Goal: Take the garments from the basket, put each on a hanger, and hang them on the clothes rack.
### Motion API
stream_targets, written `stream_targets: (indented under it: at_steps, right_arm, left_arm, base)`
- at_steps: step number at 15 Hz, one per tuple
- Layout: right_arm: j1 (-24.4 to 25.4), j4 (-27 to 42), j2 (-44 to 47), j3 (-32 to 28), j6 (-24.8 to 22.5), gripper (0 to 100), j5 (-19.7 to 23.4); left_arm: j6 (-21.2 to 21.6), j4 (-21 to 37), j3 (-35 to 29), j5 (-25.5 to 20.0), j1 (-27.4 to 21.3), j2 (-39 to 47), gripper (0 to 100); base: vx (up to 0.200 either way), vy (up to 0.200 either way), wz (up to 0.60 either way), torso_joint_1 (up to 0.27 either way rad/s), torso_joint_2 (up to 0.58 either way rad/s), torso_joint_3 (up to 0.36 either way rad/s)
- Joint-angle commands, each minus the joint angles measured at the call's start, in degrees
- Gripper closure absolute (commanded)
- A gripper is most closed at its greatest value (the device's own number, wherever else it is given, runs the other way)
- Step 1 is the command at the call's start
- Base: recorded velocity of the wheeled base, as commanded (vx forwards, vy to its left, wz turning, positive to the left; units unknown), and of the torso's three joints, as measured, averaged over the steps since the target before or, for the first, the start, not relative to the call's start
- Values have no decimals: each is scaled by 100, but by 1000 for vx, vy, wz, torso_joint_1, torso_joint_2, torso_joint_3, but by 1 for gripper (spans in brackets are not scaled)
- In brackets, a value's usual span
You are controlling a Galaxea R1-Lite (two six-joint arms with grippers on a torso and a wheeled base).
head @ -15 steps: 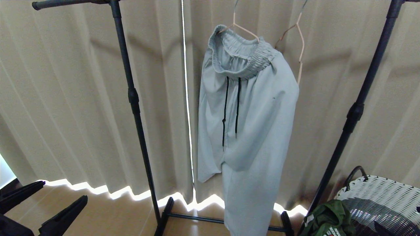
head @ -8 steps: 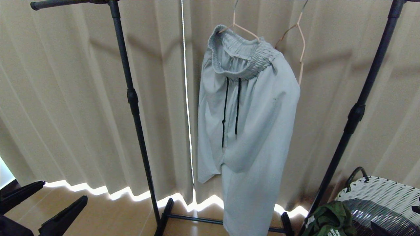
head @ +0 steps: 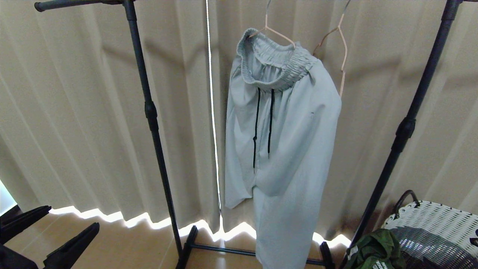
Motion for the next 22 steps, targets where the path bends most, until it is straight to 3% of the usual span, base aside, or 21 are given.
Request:
stream_targets:
  at_steps: [1,4,14,17,20,22]
  right_arm:
    - [0,-2,-46,-8,-1,0,1]
    - [-9,-2,-46,-8,-1,0,-122]
    - [-9,-10,69,-78,-98,0,-69]
    - [-9,-19,666,-491,-89,0,-34]
    - [26,25,1246,-386,-221,0,-52]
    - [44,-133,2090,-447,-282,0,-8]
  left_arm:
    - [0,-1,5,0,-1,9,0]
    - [0,-1,5,0,-1,9,0]
    - [-9,8,32,0,-1,35,0]
    - [-27,17,-3,0,-1,167,0]
    - [-9,17,23,0,-1,123,0]
    - [0,8,41,0,-71,114,0]
  base:
    - [0,0,0,0,0,0]
    - [0,0,-600,-1,5,1]
    - [0,0,0,0,0,0]
    - [0,0,0,0,0,0]
    - [200,0,0,-2,2,5]
    - [0,0,0,0,0,0]
